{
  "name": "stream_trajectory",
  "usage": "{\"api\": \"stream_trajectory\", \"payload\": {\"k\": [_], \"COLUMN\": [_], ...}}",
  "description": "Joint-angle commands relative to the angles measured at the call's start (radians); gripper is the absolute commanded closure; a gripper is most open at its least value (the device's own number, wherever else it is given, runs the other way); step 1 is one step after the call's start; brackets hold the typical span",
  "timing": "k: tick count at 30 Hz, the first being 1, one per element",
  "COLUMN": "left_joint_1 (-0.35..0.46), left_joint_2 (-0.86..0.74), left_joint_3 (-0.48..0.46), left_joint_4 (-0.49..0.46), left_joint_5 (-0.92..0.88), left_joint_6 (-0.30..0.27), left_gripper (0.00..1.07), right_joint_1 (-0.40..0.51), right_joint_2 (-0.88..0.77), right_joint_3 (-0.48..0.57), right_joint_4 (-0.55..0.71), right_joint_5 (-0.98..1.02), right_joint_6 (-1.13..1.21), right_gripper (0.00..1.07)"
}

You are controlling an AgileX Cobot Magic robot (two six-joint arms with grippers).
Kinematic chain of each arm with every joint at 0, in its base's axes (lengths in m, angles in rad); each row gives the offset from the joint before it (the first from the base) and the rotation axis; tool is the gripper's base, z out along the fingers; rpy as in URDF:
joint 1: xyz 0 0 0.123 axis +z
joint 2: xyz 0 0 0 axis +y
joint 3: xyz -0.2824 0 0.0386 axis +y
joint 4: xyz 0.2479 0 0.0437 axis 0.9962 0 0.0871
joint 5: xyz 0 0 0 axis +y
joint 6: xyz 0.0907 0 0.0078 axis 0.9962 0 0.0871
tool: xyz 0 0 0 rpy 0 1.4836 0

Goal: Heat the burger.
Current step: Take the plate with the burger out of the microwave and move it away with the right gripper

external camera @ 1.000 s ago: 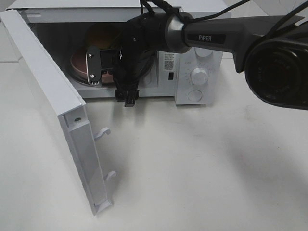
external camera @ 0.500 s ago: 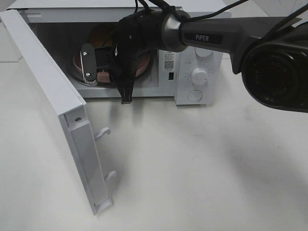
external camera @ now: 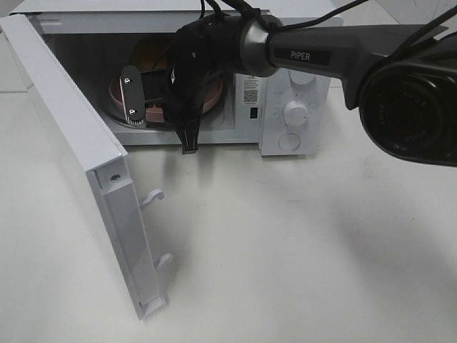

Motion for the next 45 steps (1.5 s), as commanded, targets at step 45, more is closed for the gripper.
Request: {"api": "stream_trajectory", "payload": {"k": [45], "left_joint_1": [0.003], "left_joint_2": [-0.008], "left_joint_3": [0.003], "left_joint_4": [0.0], "left_joint_5": [-0.009], "left_joint_6": [-0.006], "left_gripper": [0.09], "right_joint_1": [-0.005], "right_joint_2": [-0.392], "right_joint_3": [0.637], "right_joint_4": [-0.018], "right_joint_5": [-0.463], "right_joint_6": [-0.178], "right_gripper": [1.07]}}
